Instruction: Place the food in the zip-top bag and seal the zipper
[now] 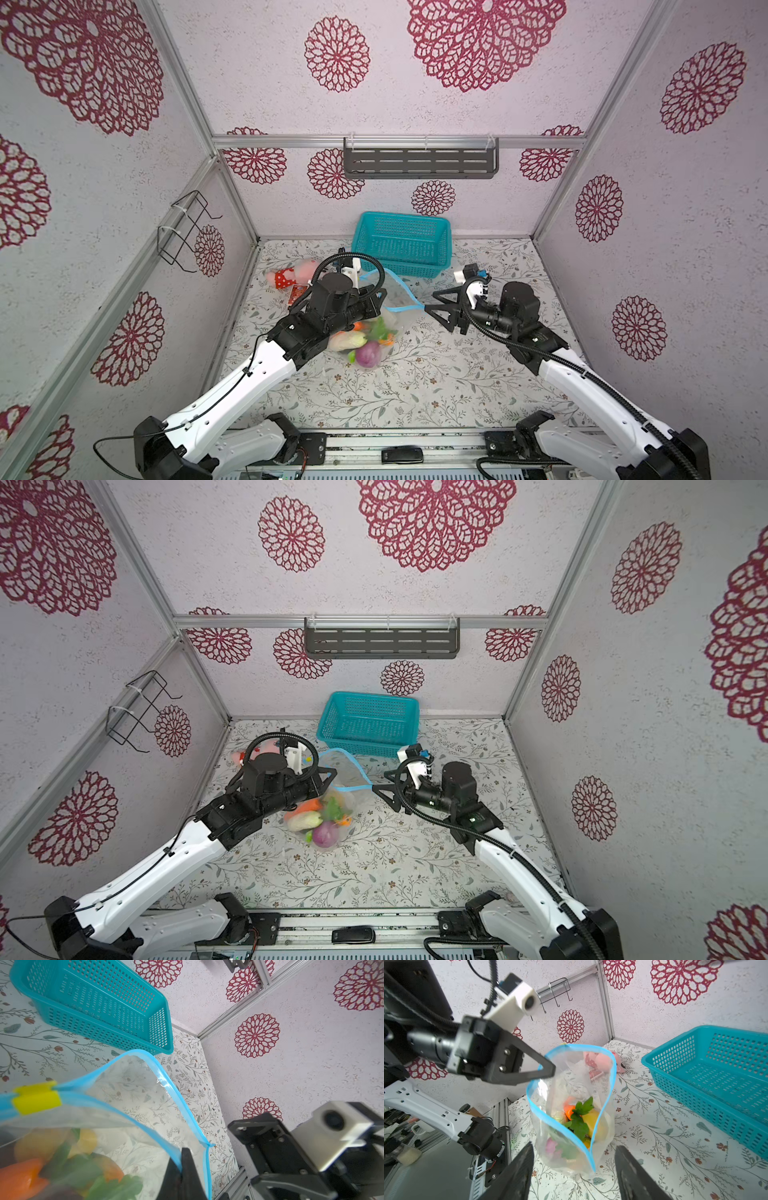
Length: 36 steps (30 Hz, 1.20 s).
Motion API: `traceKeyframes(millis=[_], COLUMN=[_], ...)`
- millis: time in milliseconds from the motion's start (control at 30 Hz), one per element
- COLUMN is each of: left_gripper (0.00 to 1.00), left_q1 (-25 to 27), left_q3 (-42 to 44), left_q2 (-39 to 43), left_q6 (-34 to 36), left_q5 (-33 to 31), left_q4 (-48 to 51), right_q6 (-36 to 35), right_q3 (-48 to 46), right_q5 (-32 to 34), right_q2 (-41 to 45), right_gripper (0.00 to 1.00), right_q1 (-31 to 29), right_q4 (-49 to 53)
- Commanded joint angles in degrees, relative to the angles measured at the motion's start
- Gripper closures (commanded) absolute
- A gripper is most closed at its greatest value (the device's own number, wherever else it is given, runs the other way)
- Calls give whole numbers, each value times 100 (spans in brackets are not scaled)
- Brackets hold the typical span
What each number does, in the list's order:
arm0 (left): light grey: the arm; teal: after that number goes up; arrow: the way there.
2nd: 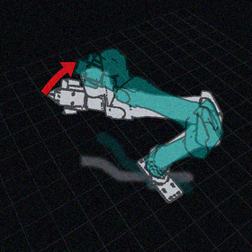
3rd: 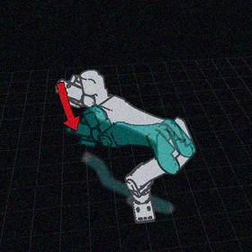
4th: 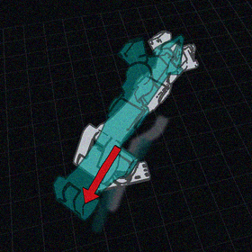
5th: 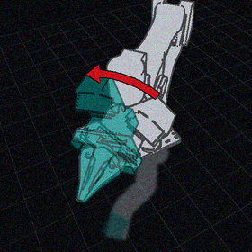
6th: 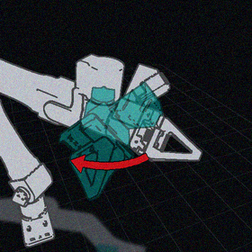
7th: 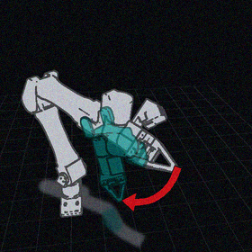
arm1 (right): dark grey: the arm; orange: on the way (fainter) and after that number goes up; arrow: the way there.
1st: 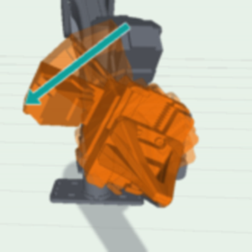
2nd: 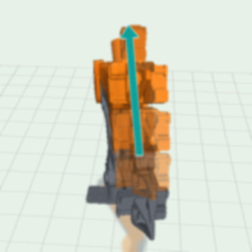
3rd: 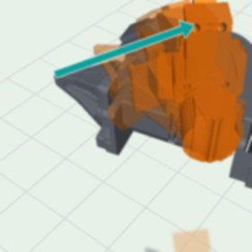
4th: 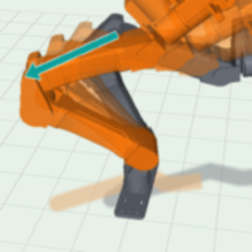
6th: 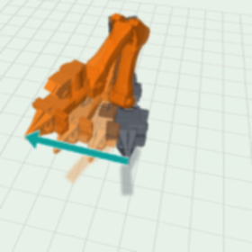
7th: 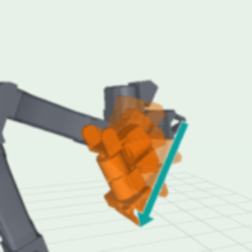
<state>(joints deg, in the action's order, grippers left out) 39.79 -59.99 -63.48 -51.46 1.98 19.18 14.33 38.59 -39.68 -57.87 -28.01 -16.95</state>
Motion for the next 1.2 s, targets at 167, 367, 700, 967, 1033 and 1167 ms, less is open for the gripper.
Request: traceKeyframes(millis=[167, 367, 700, 967, 1033, 1167], left_gripper=[100, 100, 100, 47, 39, 33], left_q1=[-37, -31, -32, -203, -372, -704], left_q3=[13, 74, 28, 105, 365, 1118], left_q2=[11, 107, 250, 880, 1180, 1842], left_q6=[101, 119, 308, 1887, 2364, 3098], left_q5=[6, -22, -94, 89, 522, 1184], left_q4=[-163, -115, 8, 349, 233, 7], right_q6=[15, 132, -251, -1719, -2060, -2619], right_q3=[-569, -528, 7, 1590, 1986, 2598], right_q5=[373, 313, -105, -832, -1045, -1340], right_q2=[-445, -686, -682, -1102, -1299, -1626], right_gripper=[38, 64, 100, 100, 100, 100], right_q1=[-429, -425, -452, -14, 80, 266], right_q4=[-2037, -2485, -1823, 136, 617, 1453])
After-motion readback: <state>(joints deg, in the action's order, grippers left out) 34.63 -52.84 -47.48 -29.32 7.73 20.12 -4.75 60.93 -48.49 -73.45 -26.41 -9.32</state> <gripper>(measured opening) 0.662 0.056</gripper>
